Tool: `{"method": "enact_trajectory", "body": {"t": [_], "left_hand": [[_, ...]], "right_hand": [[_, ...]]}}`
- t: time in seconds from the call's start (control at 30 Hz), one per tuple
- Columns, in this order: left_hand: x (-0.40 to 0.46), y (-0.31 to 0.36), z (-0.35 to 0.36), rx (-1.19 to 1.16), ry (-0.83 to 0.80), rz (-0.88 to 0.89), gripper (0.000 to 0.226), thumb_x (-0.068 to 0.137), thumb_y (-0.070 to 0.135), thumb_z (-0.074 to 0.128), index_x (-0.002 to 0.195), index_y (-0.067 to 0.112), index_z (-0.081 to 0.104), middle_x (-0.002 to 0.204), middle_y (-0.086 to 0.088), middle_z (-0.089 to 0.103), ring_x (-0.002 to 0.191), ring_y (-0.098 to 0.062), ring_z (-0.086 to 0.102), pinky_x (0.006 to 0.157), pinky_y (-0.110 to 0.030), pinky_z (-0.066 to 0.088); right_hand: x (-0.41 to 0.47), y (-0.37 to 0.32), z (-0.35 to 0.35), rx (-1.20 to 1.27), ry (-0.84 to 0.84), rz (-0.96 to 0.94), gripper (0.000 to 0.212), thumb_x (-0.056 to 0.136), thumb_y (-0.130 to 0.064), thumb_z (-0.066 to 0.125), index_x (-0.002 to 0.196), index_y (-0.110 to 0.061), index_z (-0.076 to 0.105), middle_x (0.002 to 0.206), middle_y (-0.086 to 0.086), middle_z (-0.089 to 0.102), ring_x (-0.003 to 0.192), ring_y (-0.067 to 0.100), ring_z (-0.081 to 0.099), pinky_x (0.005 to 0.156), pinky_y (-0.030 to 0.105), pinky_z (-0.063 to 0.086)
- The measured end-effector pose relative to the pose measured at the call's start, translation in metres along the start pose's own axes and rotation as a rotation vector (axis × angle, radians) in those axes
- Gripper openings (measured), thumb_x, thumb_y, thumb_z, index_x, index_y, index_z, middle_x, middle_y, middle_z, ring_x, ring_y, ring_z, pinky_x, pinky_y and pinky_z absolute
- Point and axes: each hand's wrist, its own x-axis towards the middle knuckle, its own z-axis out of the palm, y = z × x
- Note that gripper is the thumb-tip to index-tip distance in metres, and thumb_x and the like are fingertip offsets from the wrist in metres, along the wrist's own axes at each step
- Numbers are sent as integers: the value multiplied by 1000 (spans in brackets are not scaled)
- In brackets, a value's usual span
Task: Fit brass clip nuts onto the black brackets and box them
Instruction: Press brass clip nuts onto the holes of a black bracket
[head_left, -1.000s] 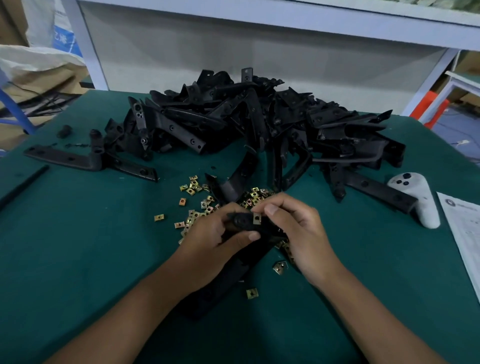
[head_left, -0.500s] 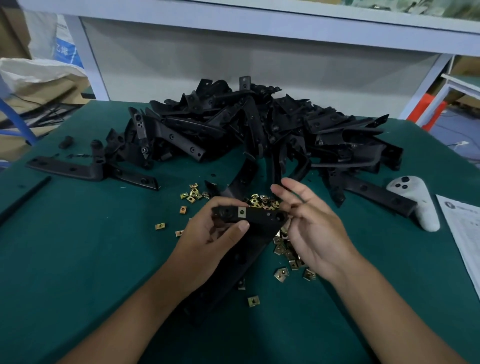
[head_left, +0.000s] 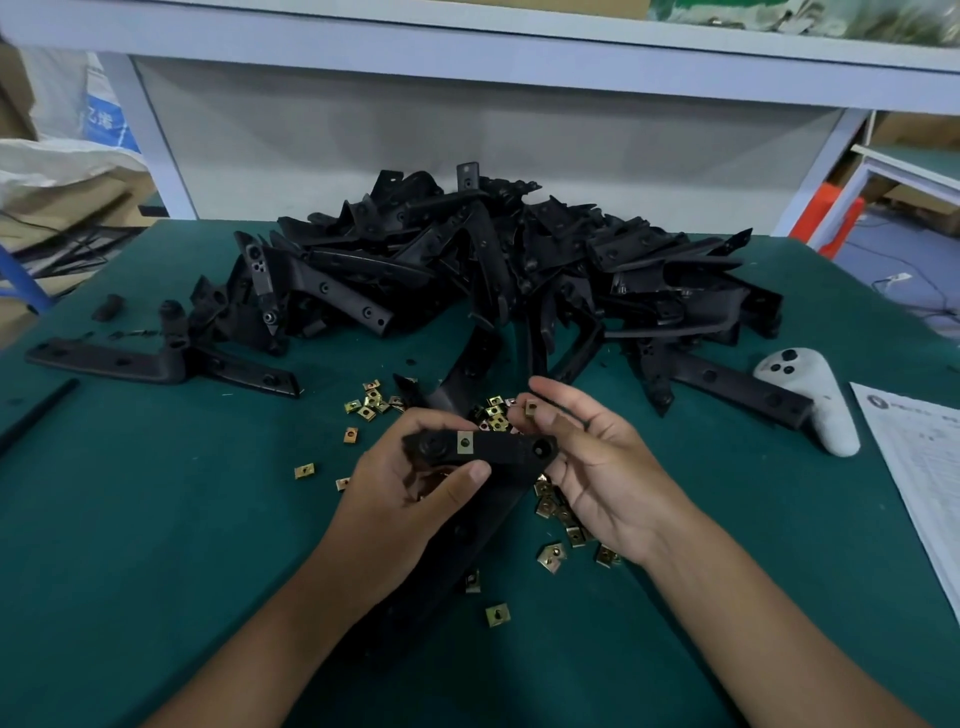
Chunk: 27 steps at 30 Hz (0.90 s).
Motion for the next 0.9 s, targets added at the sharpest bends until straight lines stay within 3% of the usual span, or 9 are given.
{"method": "enact_trajectory", "body": {"t": [0.1,0.2,0.53,0.73,0.9], "left_hand": [[-1,0,-1,38,-3,8,23,84,42,75,104,37,66,92,9,72,82,-4,68,69,-16,53],[0,1,0,54,3,11,23,83,44,75,103,39,66,94,9,72,84,-4,69,71,-16,54],[0,3,1,23,0,4,22,82,39,74,103,36,67,93,9,72,85,-4,69,72,-16,53],[-1,2,0,51,-2,-1,22,82,41,74,102,37,66,93,7,72,84,-7,69,73,-17,54],[0,0,0,112,-1,-2,22,82,43,73,102,40,66,96,9,72,88,-9,70,76,-21,55]], "right_hand": [[0,0,-1,-41,0,-15,23,78,-18,76,100,-15,79,86,2,72,81,10,70,73,23,59],[0,0,-1,-42,-6,-17,14,78,-21,76,91,-18,77,78,-2,66,72,7,63,71,22,58],[-1,-3,0,-75,-38,-16,12,82,-16,73,89,-23,80,95,1,74,78,6,67,73,22,57],[-3,-4,-1,-181,-57,-84,31,83,-12,71,114,-11,70,115,12,75,92,13,73,76,22,57],[-4,-6,0,-229,-55,-100,21,77,-9,76,93,-22,78,102,6,76,91,14,71,80,24,58]]}}
